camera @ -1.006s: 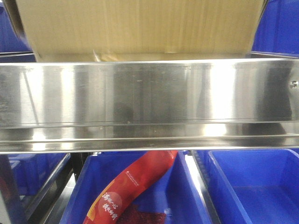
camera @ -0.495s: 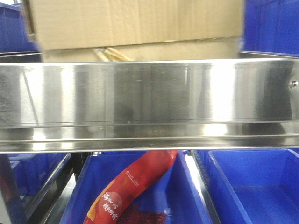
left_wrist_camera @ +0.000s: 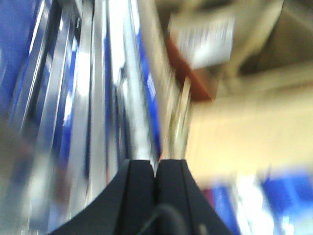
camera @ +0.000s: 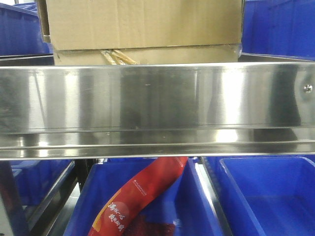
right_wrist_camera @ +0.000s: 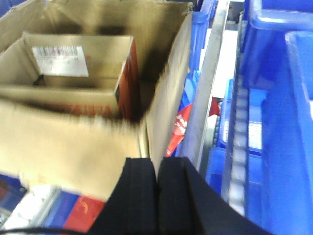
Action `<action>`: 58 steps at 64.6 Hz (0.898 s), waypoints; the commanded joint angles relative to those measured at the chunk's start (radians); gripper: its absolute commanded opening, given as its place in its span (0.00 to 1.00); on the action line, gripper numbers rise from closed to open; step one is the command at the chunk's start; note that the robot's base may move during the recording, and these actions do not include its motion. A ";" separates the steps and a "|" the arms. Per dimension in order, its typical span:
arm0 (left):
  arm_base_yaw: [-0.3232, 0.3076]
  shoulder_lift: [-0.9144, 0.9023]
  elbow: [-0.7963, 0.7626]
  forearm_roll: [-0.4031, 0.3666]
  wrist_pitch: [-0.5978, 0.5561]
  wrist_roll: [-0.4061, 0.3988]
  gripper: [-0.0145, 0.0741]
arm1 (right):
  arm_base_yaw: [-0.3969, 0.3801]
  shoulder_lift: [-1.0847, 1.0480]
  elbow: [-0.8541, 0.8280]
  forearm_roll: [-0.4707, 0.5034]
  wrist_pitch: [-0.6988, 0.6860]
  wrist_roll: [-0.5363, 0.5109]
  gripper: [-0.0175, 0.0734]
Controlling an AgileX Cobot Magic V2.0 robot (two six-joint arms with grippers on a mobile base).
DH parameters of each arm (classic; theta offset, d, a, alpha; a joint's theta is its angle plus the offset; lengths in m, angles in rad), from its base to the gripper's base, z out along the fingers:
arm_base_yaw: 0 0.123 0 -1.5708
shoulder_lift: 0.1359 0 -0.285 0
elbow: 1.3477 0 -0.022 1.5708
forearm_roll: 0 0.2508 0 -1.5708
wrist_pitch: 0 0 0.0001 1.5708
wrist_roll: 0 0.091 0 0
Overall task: Stack two boxes on right shelf middle
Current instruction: 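Lower the held boxes onto the middle steel shelf with both grippers, then open both grippers and pull them back from the boxes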
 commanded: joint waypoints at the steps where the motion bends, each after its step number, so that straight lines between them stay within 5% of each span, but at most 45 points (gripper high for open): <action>1: 0.002 -0.086 0.111 -0.014 -0.061 -0.002 0.04 | -0.004 -0.064 0.102 -0.009 -0.057 -0.016 0.03; 40: 0.002 -0.818 1.087 -0.015 -0.833 -0.002 0.04 | -0.004 -0.698 1.022 -0.011 -0.551 -0.105 0.03; 58: 0.002 -0.994 1.247 -0.015 -0.859 -0.002 0.04 | -0.004 -0.953 1.196 -0.013 -0.693 -0.110 0.03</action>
